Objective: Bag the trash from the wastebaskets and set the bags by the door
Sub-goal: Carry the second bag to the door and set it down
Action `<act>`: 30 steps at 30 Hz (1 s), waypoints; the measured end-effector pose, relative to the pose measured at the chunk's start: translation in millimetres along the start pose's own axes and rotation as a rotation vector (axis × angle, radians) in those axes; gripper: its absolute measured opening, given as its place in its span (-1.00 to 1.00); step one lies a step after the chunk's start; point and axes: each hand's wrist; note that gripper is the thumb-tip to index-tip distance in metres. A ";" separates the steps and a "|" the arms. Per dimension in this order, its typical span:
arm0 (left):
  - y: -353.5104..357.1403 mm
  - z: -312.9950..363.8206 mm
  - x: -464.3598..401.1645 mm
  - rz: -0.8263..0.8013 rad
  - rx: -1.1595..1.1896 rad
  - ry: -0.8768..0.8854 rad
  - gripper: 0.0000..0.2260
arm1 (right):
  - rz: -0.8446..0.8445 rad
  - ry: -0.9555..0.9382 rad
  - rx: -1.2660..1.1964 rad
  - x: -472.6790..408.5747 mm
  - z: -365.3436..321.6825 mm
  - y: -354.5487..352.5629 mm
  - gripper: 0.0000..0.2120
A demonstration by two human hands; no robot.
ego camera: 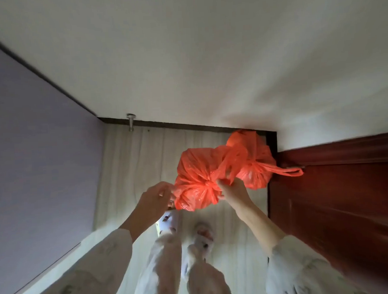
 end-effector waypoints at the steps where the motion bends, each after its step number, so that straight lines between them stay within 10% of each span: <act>1: 0.6 -7.4 -16.8 0.010 0.004 -0.013 -0.70 | 0.000 0.016 0.021 -23.2 1.5 -1.6 -0.73; 15: 40.7 -80.0 -149.0 0.057 0.083 -0.160 -0.80 | 0.133 0.111 -0.528 -238.4 44.1 -58.6 -0.82; 30: 47.9 -18.3 -41.3 0.115 0.112 -0.213 -0.82 | -0.188 0.195 -0.371 -79.1 11.6 -44.1 -0.74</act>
Point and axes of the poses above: each hand's wrist, its own x-axis away from the middle knuckle, its own y-axis out of the palm, z = x × y, and after that the axes turned 13 degrees about -z, right-handed
